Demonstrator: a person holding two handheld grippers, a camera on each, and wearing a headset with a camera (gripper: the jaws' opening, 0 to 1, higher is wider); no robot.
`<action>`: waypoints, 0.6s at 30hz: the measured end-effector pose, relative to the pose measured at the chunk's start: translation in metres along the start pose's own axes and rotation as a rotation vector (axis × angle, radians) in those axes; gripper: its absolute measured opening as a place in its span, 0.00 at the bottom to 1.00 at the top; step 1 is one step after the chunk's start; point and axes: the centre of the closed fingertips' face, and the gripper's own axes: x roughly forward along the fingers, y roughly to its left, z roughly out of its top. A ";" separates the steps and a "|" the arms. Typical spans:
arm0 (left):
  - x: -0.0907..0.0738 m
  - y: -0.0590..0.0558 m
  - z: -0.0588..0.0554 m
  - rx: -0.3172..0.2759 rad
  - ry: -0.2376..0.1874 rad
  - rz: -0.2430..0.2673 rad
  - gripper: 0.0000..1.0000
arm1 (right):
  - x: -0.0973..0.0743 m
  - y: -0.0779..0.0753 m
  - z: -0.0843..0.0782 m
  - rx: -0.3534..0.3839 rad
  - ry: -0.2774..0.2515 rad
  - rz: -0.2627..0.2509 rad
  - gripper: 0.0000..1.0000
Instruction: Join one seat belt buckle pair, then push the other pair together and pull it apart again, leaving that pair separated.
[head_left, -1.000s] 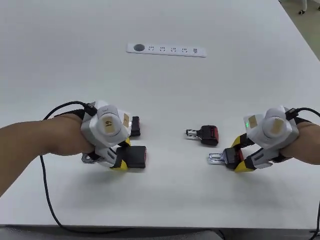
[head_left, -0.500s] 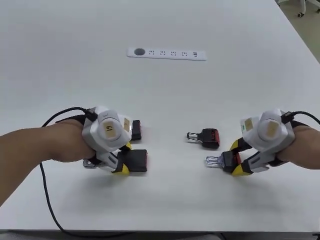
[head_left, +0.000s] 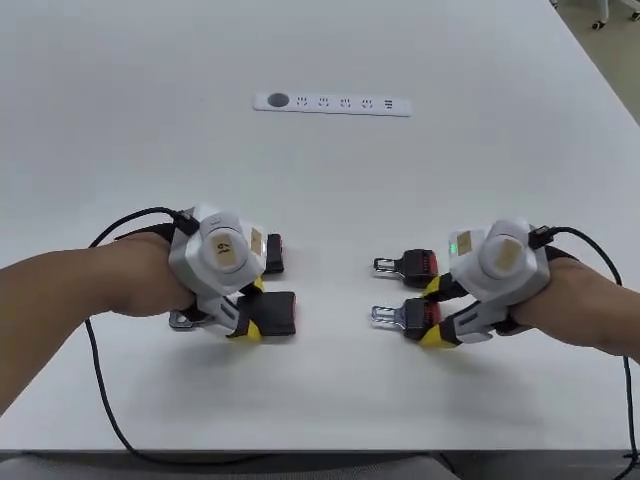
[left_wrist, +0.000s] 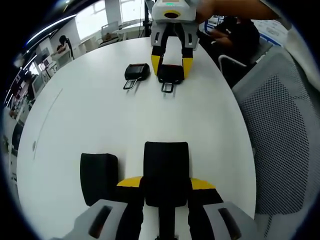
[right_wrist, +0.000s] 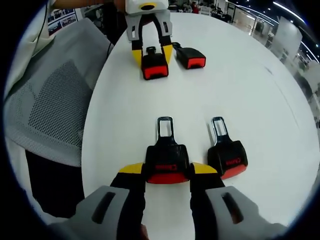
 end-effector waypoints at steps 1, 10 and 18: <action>0.000 0.000 0.000 -0.002 0.000 0.001 0.34 | 0.002 0.003 0.004 -0.003 -0.007 0.002 0.32; 0.001 0.001 -0.001 -0.012 -0.002 0.009 0.34 | 0.023 0.004 0.041 0.004 -0.087 -0.012 0.32; 0.002 0.000 0.000 -0.014 -0.003 0.008 0.34 | 0.034 0.005 0.063 0.002 -0.122 -0.026 0.32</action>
